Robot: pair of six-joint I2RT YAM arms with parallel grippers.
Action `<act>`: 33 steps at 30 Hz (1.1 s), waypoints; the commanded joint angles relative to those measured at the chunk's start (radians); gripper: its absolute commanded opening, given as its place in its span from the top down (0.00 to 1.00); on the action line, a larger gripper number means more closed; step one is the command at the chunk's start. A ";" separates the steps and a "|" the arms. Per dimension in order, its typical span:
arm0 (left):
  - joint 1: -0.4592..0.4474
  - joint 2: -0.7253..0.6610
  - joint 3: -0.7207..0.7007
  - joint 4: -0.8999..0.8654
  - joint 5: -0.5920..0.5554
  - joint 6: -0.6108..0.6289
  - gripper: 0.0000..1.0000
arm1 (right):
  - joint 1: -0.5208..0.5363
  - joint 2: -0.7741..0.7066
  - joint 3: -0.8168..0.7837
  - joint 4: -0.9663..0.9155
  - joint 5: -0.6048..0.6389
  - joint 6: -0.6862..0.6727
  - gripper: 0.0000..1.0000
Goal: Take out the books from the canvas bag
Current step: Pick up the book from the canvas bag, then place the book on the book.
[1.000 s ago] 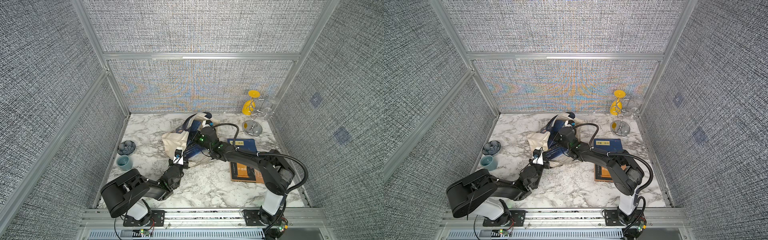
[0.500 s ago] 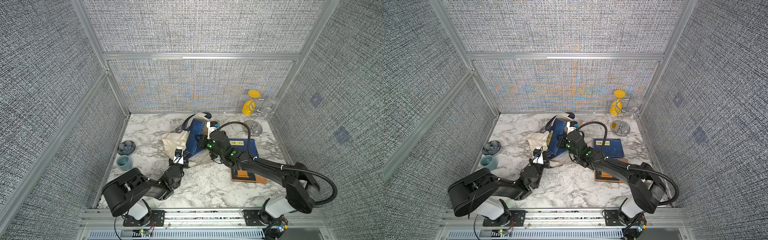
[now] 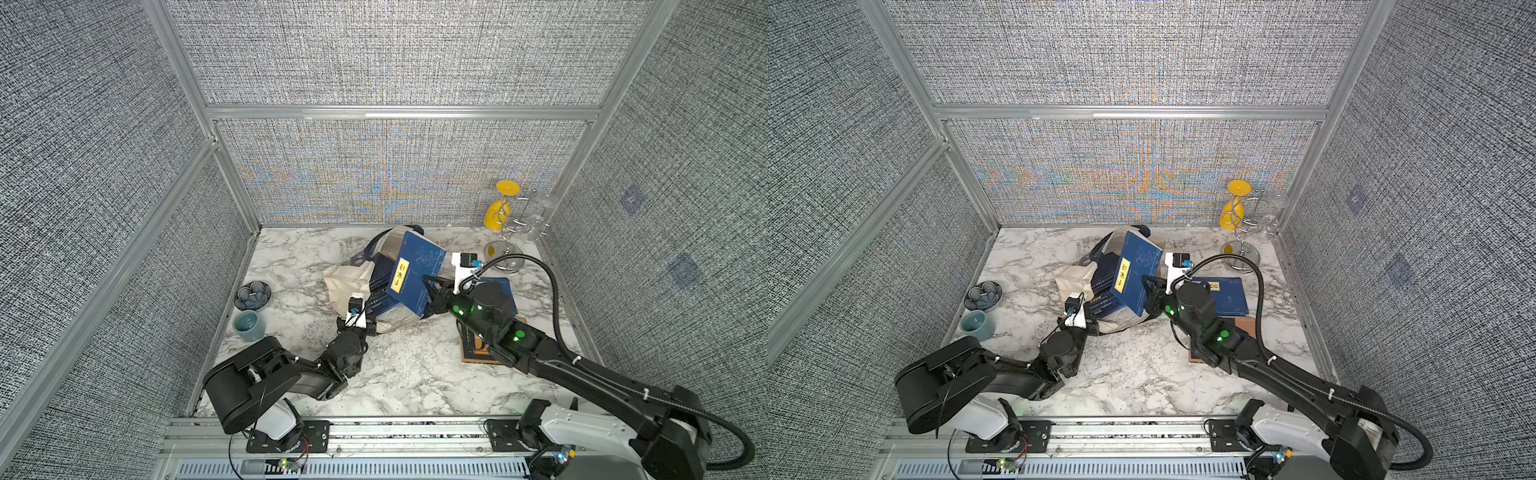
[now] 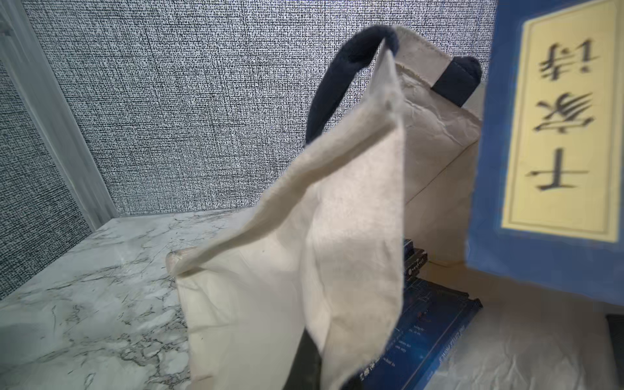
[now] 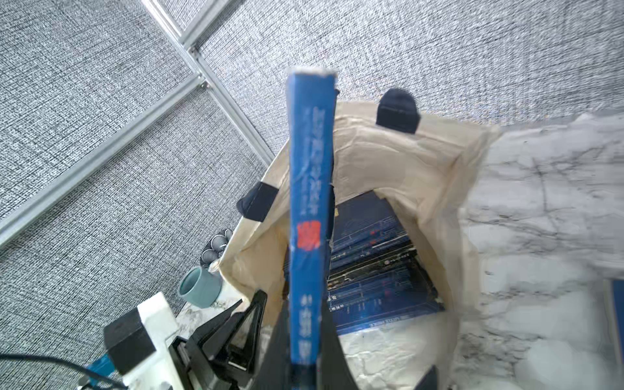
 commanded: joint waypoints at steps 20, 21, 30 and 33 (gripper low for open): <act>0.000 -0.011 0.002 0.048 0.034 -0.016 1.00 | -0.020 -0.510 -0.230 -0.754 0.702 0.625 1.00; 0.000 -0.011 0.002 0.047 0.035 -0.018 1.00 | -0.020 -0.520 -0.241 -0.770 0.705 0.659 1.00; -0.002 -0.020 0.000 0.045 0.038 -0.018 1.00 | -0.021 -0.437 -0.316 -0.791 0.649 0.862 1.00; -0.003 -0.030 0.000 0.032 0.040 -0.019 1.00 | -0.024 -0.408 -0.372 -0.766 0.642 0.953 1.00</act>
